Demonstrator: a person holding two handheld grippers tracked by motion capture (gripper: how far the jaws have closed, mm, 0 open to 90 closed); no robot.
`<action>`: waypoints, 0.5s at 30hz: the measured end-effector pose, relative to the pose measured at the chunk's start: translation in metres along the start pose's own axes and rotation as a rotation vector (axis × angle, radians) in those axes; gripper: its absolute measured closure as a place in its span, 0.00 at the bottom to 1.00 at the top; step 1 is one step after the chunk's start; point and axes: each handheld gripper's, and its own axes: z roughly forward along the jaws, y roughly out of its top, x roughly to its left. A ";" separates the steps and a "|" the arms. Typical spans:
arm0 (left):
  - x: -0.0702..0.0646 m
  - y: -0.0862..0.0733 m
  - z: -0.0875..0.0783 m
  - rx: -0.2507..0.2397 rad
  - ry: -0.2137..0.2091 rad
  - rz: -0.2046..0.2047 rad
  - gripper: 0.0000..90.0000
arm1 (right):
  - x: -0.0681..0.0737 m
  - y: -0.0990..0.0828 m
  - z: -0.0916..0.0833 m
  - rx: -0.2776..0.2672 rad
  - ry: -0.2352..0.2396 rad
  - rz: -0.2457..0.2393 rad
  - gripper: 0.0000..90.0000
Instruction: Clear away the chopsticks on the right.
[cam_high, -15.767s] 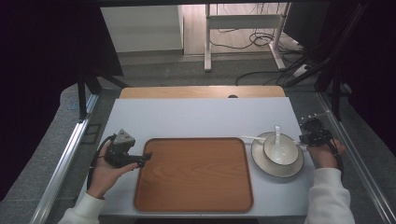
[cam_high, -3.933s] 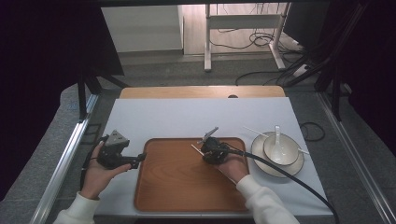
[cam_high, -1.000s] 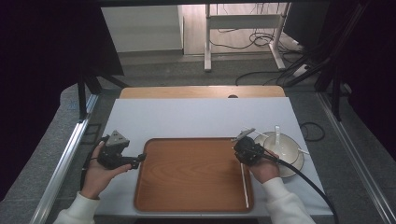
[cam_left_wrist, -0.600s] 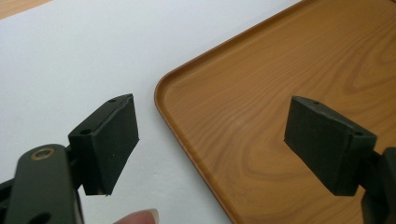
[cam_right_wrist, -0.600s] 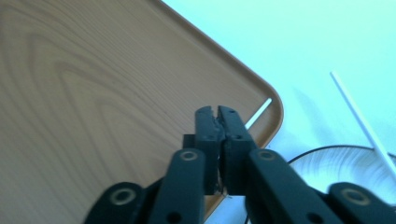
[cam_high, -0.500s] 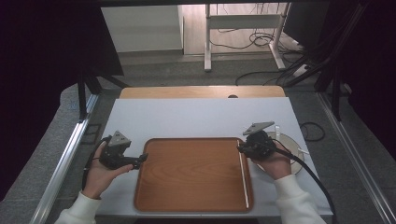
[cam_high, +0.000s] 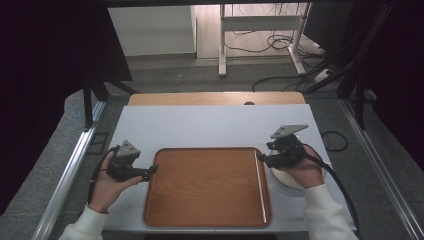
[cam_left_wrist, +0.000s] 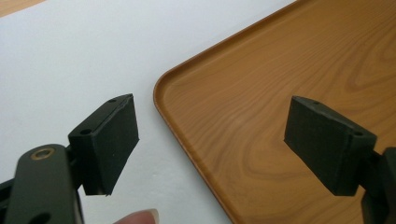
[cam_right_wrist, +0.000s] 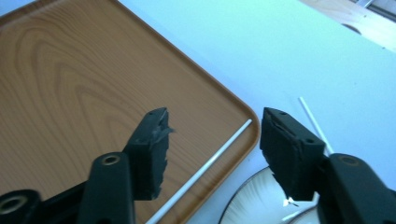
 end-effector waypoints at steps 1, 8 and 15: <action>0.000 0.000 0.000 0.001 0.000 0.001 0.19 | -0.001 0.000 -0.002 -0.001 0.004 -0.008 0.43; 0.000 0.002 -0.006 -0.022 0.007 -0.001 0.19 | -0.020 -0.001 -0.030 -0.007 -0.058 0.004 0.41; 0.000 0.001 -0.003 -0.018 0.006 0.000 0.19 | -0.050 -0.013 -0.052 -0.028 -0.114 0.072 0.41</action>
